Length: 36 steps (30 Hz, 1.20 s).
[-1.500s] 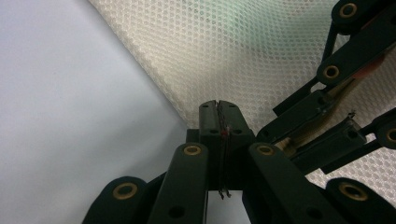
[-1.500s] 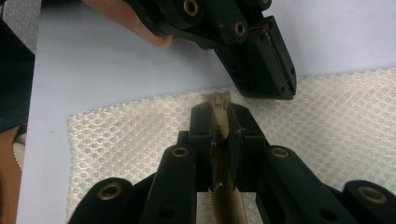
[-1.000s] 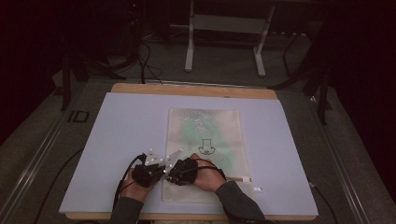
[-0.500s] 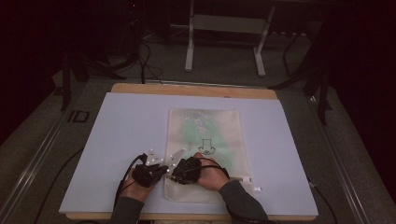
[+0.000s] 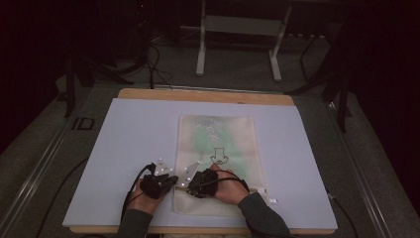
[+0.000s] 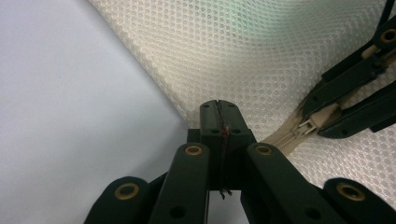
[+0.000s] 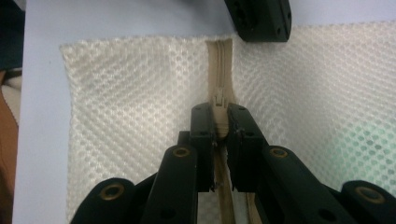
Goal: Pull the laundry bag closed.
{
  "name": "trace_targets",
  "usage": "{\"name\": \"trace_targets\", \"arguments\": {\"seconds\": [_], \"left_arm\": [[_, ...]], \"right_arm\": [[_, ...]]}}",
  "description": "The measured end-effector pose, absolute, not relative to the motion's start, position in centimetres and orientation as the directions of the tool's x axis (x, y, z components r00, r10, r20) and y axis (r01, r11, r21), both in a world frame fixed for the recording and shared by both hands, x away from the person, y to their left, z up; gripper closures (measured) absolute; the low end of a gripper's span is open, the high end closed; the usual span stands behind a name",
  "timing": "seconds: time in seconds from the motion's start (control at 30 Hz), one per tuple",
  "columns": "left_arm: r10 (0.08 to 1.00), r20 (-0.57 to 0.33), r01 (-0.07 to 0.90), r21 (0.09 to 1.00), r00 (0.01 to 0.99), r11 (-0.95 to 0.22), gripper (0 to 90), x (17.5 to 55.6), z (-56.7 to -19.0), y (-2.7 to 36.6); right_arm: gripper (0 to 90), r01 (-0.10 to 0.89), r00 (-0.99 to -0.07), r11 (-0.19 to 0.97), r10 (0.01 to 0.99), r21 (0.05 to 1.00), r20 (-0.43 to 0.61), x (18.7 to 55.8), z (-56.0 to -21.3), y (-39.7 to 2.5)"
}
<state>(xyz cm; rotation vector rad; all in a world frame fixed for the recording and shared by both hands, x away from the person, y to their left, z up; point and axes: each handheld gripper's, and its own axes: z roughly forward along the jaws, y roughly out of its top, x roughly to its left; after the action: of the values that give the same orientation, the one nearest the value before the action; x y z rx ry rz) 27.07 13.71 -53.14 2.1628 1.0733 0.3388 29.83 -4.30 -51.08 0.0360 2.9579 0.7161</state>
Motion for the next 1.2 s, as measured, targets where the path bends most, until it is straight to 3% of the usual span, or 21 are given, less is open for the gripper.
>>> {"name": "trace_targets", "arguments": {"seconds": [0.57, 0.8, 1.07, 1.2], "left_arm": [[0.777, -0.064, 0.6, 0.676, 0.626, -0.428, 89.6, 27.1, -53.1, 13.7], [0.794, 0.015, 0.591, 0.658, 0.608, -0.466, 89.4, 26.6, -52.8, 12.7], [0.751, -0.079, 0.565, 0.711, 0.656, -0.419, 88.1, 25.8, -52.1, 12.9], [0.727, -0.104, 0.574, 0.693, 0.678, -0.437, 88.0, 25.8, -52.4, 12.3]], "right_arm": [[82.3, 0.004, -0.994, 0.895, 0.052, 0.447, -0.096, 29.5, -50.9, -5.3], [82.4, 0.002, -0.994, 0.902, 0.051, 0.432, -0.101, 29.4, -50.9, -5.5], [82.3, 0.017, -0.995, 0.895, 0.061, 0.447, -0.083, 29.7, -51.1, -5.6], [82.2, 0.021, -0.994, 0.892, 0.065, 0.452, -0.083, 29.6, -51.1, -5.6]]}}
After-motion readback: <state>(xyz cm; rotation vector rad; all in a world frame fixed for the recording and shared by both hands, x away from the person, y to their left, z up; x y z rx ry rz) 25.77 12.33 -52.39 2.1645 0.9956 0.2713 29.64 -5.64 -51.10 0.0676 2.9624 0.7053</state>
